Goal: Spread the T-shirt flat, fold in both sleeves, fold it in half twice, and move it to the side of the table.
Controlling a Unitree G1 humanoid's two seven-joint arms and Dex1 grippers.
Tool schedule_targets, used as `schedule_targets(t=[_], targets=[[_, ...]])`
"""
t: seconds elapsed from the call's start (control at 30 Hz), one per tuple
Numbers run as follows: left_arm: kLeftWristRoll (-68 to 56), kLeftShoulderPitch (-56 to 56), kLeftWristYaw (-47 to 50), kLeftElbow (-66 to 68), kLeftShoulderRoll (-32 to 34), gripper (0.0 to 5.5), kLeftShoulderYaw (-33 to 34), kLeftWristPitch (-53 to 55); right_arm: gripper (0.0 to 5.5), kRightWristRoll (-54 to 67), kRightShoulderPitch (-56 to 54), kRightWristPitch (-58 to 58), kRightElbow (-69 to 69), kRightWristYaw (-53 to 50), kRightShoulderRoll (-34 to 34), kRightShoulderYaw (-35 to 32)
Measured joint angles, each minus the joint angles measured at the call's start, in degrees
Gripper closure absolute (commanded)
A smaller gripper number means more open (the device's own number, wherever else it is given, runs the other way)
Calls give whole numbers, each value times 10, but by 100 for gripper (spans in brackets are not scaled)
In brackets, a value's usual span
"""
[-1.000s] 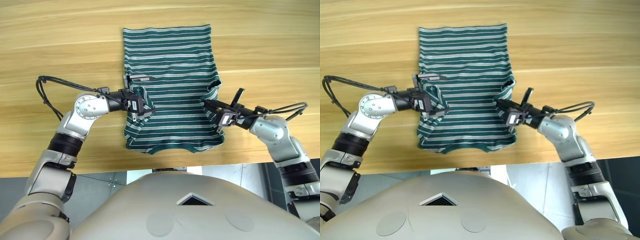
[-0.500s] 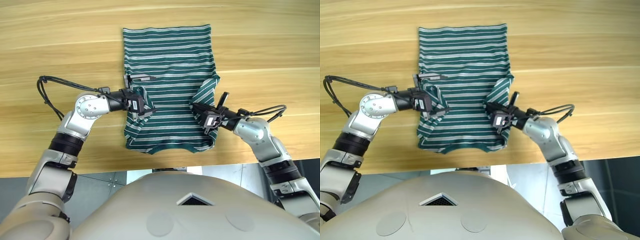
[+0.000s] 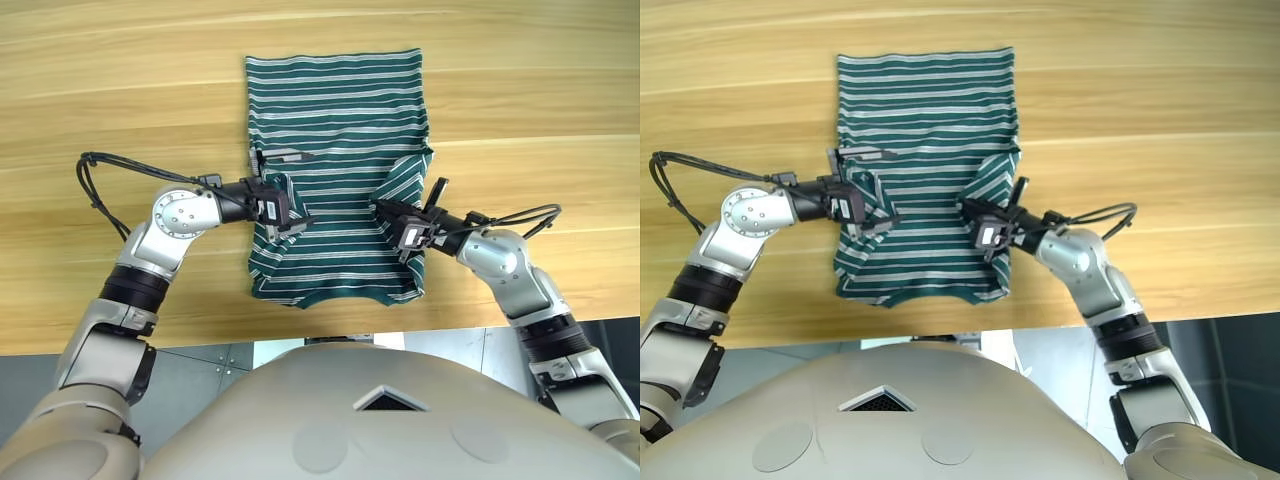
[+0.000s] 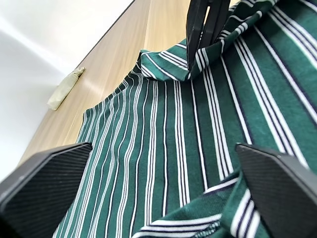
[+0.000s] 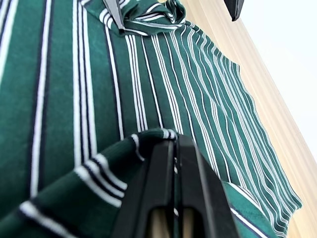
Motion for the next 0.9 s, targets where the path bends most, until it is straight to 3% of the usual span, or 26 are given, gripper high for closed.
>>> schedule_targets(t=[0.17,0.77,0.9], targets=[[0,0,0,0,-2,10,0,0,548,-1,-9,4,18,2,8,9],[-1,0,-1,0,-6,10,-1,0,221,98,-24,17,3,36,37,18],[-5,0,-4,-2,-6,10,-1,0,159,183,-21,24,-50,54,22,-38]])
